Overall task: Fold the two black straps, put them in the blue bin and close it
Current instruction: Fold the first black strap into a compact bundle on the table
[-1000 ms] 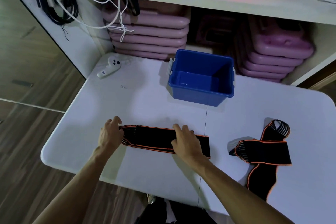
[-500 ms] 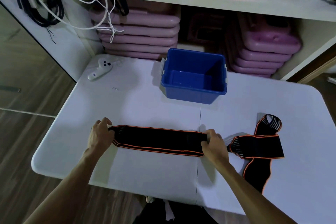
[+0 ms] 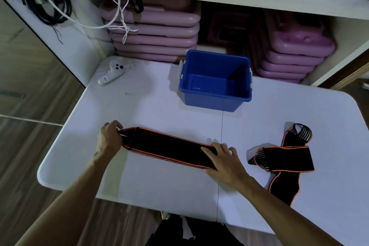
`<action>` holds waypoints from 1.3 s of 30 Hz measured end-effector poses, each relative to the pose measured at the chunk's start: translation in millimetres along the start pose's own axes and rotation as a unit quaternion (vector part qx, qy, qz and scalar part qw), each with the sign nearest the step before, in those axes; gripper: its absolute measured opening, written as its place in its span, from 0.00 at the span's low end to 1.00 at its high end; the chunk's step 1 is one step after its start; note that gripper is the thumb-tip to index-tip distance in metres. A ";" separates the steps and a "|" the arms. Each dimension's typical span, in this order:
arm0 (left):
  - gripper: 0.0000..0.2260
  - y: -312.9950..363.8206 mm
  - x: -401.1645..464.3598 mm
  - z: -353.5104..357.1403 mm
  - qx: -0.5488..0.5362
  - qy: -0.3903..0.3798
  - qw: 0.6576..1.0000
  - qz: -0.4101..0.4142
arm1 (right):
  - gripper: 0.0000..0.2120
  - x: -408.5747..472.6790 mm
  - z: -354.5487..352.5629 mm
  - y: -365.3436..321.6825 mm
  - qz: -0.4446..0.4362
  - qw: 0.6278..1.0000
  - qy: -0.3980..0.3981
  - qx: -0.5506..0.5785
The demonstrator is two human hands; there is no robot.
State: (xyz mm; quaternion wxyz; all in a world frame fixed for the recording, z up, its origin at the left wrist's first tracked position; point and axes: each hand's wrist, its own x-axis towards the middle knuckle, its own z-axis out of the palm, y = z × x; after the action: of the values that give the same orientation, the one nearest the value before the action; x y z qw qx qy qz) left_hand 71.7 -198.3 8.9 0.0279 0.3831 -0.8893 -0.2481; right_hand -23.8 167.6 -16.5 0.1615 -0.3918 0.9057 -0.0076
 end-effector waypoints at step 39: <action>0.29 40.1 -4.2 52.2 -0.188 0.078 0.962 -0.180 | 0.39 -11.3 1.0 -23.7 0.050 0.997 0.012 0.051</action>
State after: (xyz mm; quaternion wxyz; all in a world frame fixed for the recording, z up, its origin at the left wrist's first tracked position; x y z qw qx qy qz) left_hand 35.4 -150.1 -17.6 0.1232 0.5428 -0.7383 -0.3810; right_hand 0.5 159.3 -10.9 0.1706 -0.3371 0.9245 -0.0500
